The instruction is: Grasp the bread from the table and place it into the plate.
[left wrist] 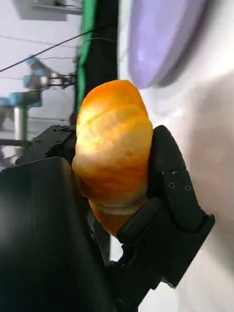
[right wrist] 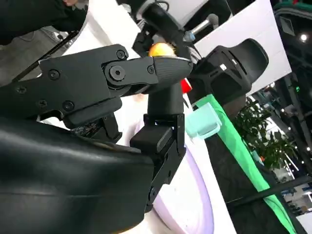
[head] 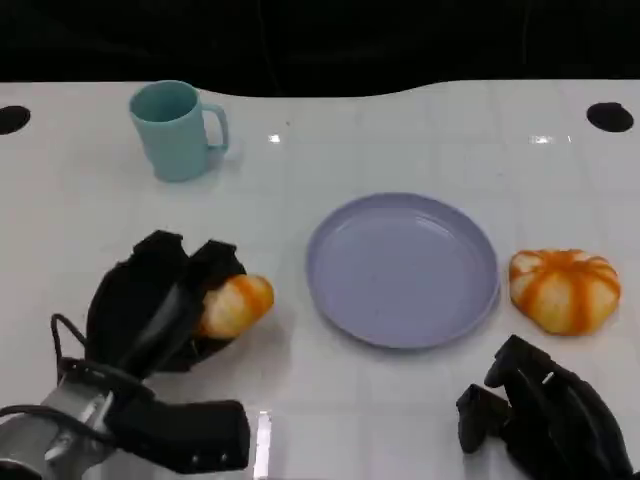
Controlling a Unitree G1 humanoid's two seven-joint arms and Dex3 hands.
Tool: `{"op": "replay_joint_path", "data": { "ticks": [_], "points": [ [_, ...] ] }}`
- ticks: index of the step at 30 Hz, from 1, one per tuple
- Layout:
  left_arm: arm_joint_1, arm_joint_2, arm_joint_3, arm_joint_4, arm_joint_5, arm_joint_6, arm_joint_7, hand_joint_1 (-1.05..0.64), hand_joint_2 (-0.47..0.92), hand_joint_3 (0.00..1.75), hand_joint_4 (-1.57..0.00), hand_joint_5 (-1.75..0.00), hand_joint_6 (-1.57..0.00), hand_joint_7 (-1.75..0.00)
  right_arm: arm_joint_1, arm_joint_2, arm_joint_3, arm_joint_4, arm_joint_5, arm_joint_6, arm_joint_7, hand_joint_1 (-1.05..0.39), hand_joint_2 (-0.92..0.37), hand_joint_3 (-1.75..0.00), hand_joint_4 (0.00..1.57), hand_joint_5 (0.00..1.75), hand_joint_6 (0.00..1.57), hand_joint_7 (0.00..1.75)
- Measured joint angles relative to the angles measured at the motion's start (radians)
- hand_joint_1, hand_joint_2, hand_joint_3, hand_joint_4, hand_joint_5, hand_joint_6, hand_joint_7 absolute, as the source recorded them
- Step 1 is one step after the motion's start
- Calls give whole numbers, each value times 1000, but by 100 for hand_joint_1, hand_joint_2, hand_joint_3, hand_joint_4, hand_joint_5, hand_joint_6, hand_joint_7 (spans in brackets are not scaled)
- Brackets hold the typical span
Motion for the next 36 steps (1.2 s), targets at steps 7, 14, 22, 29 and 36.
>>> {"op": "replay_joint_path", "data": {
  "ticks": [7, 14, 22, 29, 36],
  "points": [
    [1, -53, 60, -185, -74, 85, -39, -20, 47, 104, -80, -175, -59, -175, -13, -1, -2, 13, 1, -2, 7, -54, -92, -26, 78, 168, 69, 141],
    [-33, -115, 55, -229, -95, 80, -78, -20, 47, 104, -85, -175, -70, -164, -18, -1, -3, 24, 1, -12, 8, -55, -92, -25, 78, 166, 68, 142],
    [-190, -206, -9, -129, -81, 44, -97, -27, 50, 110, -87, -175, -70, -170, -26, 0, -2, 36, 1, -20, 21, -55, -92, -26, 77, 166, 67, 143],
    [-341, -299, -80, 179, -51, 10, -60, -31, 48, 110, -92, -175, -73, -173, -26, 0, -2, 37, 3, -23, 25, -55, -92, -26, 76, 166, 66, 142],
    [-442, -357, -142, 348, -39, 26, -95, -37, 74, 75, -60, -115, -56, -81, -23, 1, -1, 34, 3, -26, 19, -56, -92, -25, 78, 167, 68, 142]
  ]
}}
